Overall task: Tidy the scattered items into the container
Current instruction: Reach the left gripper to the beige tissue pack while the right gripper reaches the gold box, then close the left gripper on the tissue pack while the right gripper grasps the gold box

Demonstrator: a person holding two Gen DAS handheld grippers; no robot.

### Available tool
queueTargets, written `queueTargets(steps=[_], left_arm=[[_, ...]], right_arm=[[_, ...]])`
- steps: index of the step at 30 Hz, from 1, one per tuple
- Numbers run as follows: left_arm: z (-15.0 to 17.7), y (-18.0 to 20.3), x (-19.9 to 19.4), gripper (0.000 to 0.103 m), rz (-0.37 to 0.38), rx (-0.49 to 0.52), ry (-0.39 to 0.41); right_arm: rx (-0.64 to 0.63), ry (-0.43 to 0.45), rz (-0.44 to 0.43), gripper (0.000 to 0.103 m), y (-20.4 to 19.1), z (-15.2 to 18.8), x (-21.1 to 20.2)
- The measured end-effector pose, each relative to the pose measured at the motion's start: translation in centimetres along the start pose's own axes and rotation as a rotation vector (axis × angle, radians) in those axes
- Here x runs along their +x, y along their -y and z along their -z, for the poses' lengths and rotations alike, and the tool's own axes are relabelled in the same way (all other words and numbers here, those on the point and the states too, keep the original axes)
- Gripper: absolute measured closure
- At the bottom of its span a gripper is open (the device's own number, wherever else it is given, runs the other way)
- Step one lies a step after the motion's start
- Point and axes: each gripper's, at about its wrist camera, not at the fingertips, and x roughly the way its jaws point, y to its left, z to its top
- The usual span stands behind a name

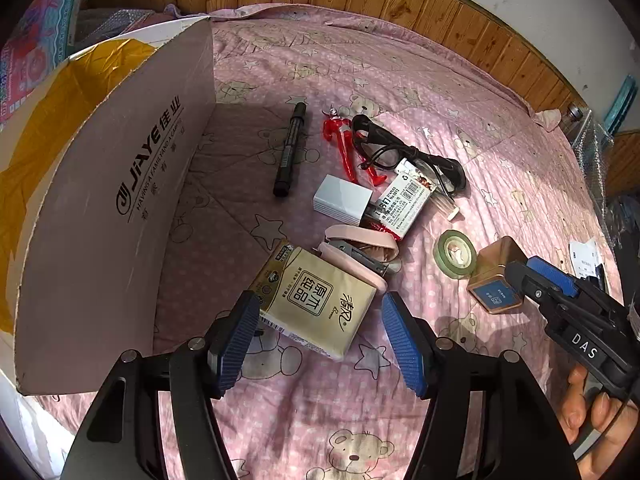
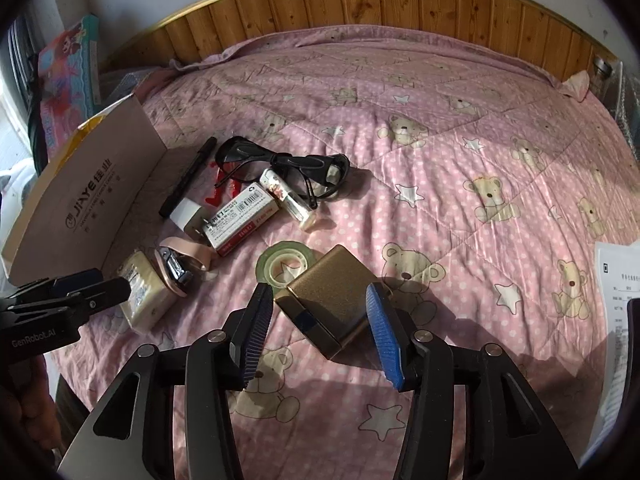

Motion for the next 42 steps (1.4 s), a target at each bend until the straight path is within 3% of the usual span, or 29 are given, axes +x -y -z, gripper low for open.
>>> queueTargets(steps=[2,9,13,15,17,23,31,37,40,41,42], left_arm=[[0.0,-0.2,0.9,0.038,0.006,-0.001,-0.016],[0.1,-0.3,2.1,0.038,0.012,0.015,-0.013],[0.2,0.4,1.0,0.039,0.176,0.045,-0.004],[0.3,0.3,0.3,0.039,0.163,0.048,0.021],[0.3,0.1,0.1,0.039,0.097,0.051,0.044],[0.7,0.0,2.3,0.038,-0.002,0.052,-0.016],[1.4,0.8,2.2,0.038,0.042,0.060,-0.050],[1.0,1.0,1.8,0.037,0.009,0.072,-0.021],[0.9,0.6,3.2,0.034,0.003,0.036,-0.042],[0.9,0.3,3.8,0.034,0.019,0.020,-0.060],[0.9,-0.2,4.1,0.041,0.040,-0.002,-0.069]], right_arm=[[-0.009,-0.012,0.026,0.047,0.2,0.1,0.4],[0.107,-0.034,-0.062,0.042,2.2,0.1,0.8],[0.162,-0.064,-0.201,0.041,1.8,0.1,0.1],[0.144,-0.048,-0.154,0.041,1.3,-0.2,-0.3],[0.122,-0.034,-0.110,0.040,0.8,-0.4,-0.1],[0.063,-0.068,-0.057,0.041,0.4,0.0,1.7],[0.142,-0.069,0.013,0.042,4.0,0.6,0.5],[0.164,-0.046,-0.014,0.040,2.0,-0.8,1.3],[0.131,-0.070,0.020,0.043,1.4,-0.7,3.0],[0.150,-0.057,0.008,0.050,1.9,-0.4,2.9],[0.168,-0.050,-0.005,0.050,2.4,-0.2,2.6]])
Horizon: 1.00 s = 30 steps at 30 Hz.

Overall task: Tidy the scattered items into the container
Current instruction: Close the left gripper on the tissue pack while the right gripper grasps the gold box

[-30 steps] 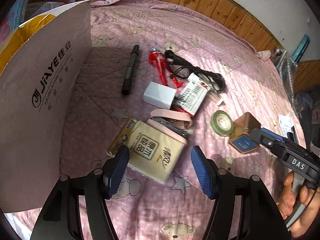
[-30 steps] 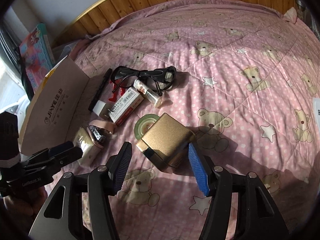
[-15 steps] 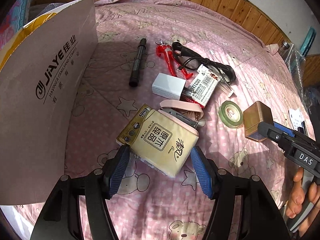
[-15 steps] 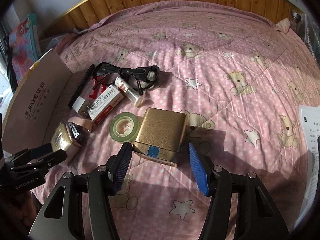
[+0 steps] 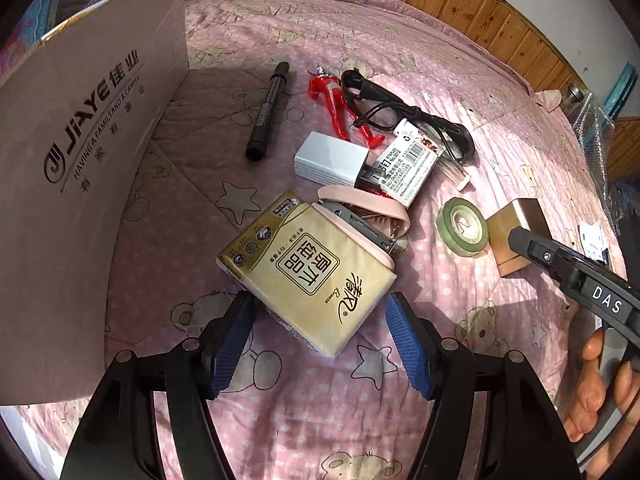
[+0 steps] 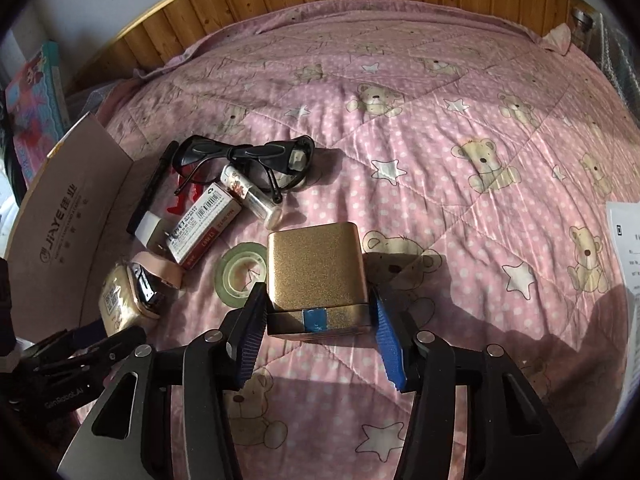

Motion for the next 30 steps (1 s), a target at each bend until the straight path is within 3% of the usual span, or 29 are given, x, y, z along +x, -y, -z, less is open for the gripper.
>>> queueTargets(steps=[3,4,8,10,13,18,21,25,28,30], left_arm=[[0.1,-1.4,-0.5,0.060,-0.001,-0.016,0.025],[0.1,-1.9,-0.6,0.062,-0.006,-0.024,0.027],[-0.3,-2.1,-0.8,0.056,-0.005,-0.050,0.019],[-0.7,-1.4,-0.7,0.034,-0.020,-0.047,0.030],[-1.7,-0.7,-0.7,0.031,-0.052,-0.044,0.038],[-3.5,-2.8,0.5,0.024,-0.045,-0.220,0.000],[-5.1,-3.3,1.3,0.025,-0.072,-0.282,-0.019],[-5.0,-3.7,0.5,0.044,-0.077,-0.288,0.020],[-4.0,-5.3,0.2,0.044,-0.031,-0.364,-0.006],[-3.5,-5.8,-0.1,0.044,-0.056,-0.375,0.004]], right_arm=[[0.023,0.006,-0.017,0.050,1.3,0.3,-0.9],[0.029,0.001,-0.025,0.050,1.6,0.5,-1.0],[0.035,0.004,-0.039,0.048,1.7,0.8,-1.0],[0.035,0.014,-0.038,0.048,1.5,0.8,-0.8],[0.027,0.013,-0.048,0.047,1.4,0.8,-0.4],[0.014,0.016,-0.058,0.048,1.4,0.8,-0.1],[-0.006,0.014,-0.060,0.048,1.4,0.8,-0.2],[-0.001,0.006,-0.077,0.048,1.8,1.2,-0.5],[0.006,0.003,-0.091,0.048,2.2,1.5,-0.7],[0.012,0.007,-0.102,0.048,2.4,1.5,-0.7]])
